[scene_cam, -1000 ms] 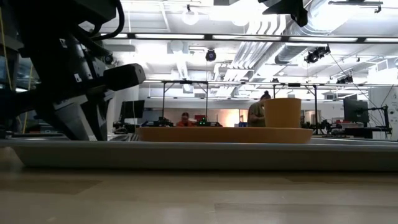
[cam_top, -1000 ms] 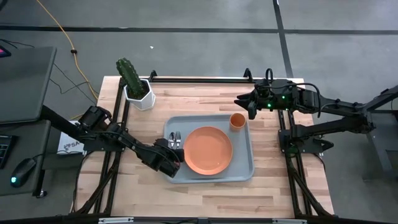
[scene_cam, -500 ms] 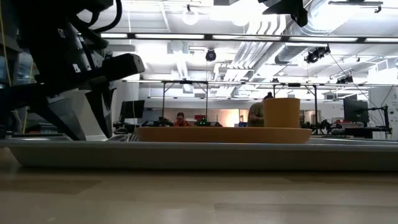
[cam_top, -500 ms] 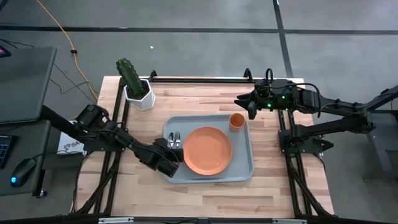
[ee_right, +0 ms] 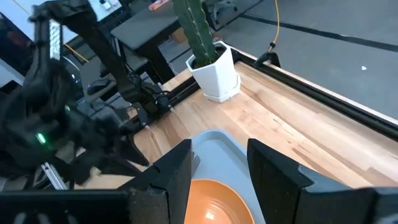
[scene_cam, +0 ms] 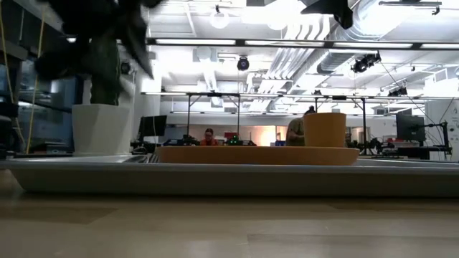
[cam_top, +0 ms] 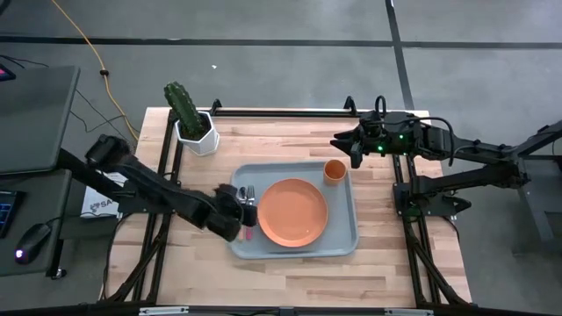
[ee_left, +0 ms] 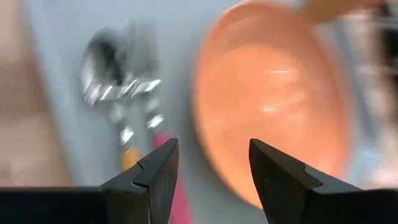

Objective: Pick and place plate/cup/fork/spoon on tray
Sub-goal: Adjust the gray tray

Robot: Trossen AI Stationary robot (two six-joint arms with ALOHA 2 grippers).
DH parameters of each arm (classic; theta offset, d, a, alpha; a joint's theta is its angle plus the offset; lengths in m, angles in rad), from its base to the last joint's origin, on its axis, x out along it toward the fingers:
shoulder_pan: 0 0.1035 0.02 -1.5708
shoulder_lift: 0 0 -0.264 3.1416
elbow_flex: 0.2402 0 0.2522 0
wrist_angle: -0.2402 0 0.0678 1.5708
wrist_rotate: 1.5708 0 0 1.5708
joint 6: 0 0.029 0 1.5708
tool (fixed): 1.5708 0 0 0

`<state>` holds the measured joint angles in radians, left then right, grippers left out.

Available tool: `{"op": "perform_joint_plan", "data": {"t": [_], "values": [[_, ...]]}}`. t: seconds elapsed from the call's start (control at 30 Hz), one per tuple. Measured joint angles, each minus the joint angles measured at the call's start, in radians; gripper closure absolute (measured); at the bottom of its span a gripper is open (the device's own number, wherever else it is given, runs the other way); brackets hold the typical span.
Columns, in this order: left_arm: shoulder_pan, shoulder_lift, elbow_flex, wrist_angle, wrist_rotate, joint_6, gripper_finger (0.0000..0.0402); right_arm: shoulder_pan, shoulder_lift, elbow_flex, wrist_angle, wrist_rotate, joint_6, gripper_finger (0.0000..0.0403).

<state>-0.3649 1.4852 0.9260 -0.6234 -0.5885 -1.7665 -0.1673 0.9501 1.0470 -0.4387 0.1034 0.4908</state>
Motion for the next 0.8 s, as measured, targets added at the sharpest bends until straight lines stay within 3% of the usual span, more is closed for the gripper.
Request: {"op": "perform_joint_plan", "data": {"t": [0.2,0.33,0.4,0.53,0.8], "values": [[0.038,-0.264,0.0,0.176,-0.012,0.626,0.0218,0.0,0.0,0.0,0.035,0.002,-0.002,0.0256],[0.087,-0.446,0.001,0.346,0.083,1.086,0.0218,0.0,0.0,0.0,0.084,0.002,-0.002,0.0256],[0.119,-0.529,0.002,0.387,0.126,1.242,0.0218,0.0,0.0,0.0,0.107,0.002,-0.002,0.0256],[0.192,-0.664,0.002,0.405,0.18,1.406,0.0231,0.0,0.0,0.0,0.145,0.001,-0.002,0.0256],[0.275,-0.85,0.002,0.391,0.316,1.549,0.0299,0.0,-0.001,0.0,0.175,-0.003,-0.085,0.0256]]}}
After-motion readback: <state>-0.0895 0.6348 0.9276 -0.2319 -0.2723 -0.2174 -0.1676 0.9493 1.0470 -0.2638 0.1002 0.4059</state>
